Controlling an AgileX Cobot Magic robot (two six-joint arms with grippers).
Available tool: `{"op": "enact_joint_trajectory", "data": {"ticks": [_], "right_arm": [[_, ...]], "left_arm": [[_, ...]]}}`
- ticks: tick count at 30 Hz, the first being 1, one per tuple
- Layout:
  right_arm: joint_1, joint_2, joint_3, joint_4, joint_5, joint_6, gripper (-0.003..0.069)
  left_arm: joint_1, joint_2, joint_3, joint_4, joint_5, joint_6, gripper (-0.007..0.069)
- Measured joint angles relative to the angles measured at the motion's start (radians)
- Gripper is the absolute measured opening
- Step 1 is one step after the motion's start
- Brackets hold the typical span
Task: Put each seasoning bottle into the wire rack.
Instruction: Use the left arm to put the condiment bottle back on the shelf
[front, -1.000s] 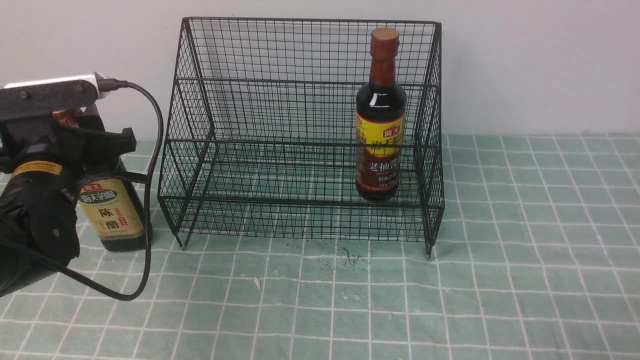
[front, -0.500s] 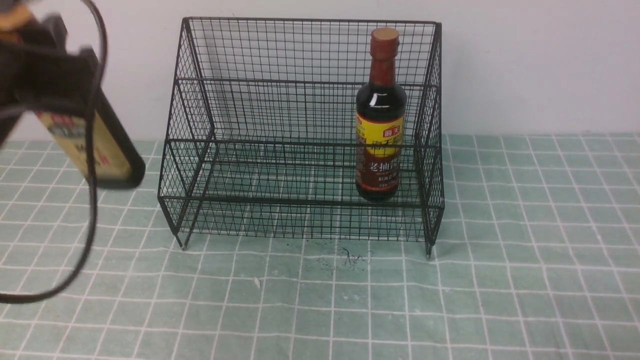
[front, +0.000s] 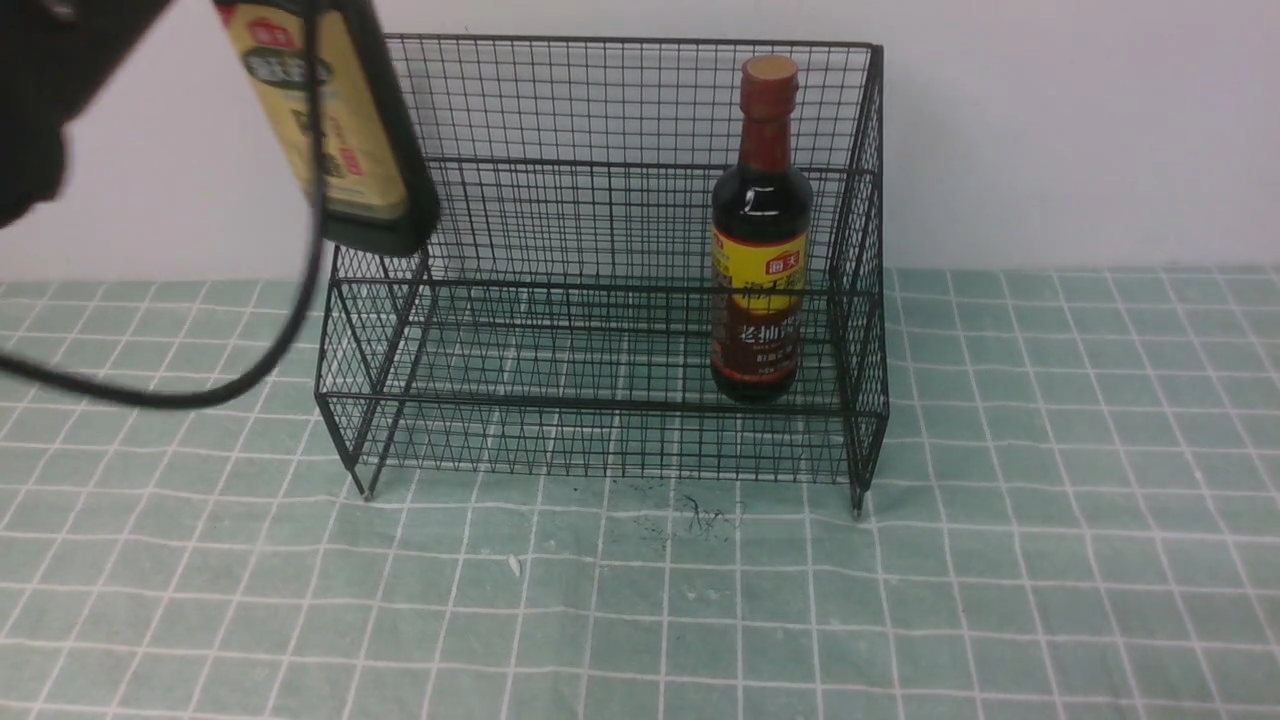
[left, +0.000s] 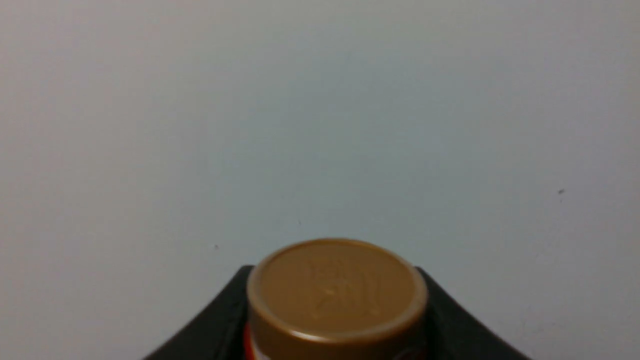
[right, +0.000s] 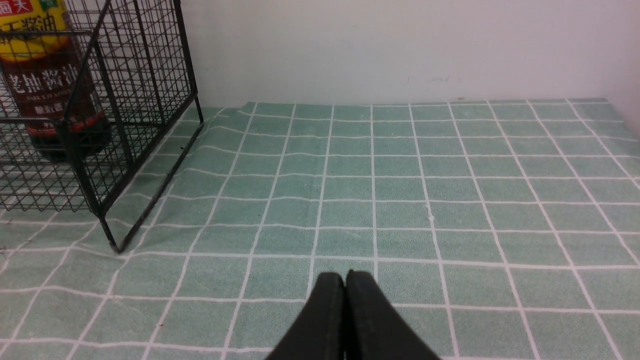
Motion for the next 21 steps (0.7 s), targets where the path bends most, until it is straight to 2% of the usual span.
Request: {"op": "enact_joint_trajectory", "data": {"ticks": [6, 11, 21], "right_arm": [[0.000, 0.000, 0.000, 0.000, 0.000, 0.000, -0.0015], [0.000, 0.000, 0.000, 0.000, 0.000, 0.000, -0.0015], [0.000, 0.000, 0.000, 0.000, 0.000, 0.000, -0.0015]], "left_arm": [[-0.004, 0.143, -0.061, -0.034, 0.004, 0.008, 0.0307], [-0.005, 0.192, -0.081, -0.067, -0.051, 0.025, 0.0306], [-0.005, 0.289, -0.076, -0.124, -0.005, 0.033, 0.0306]]}}
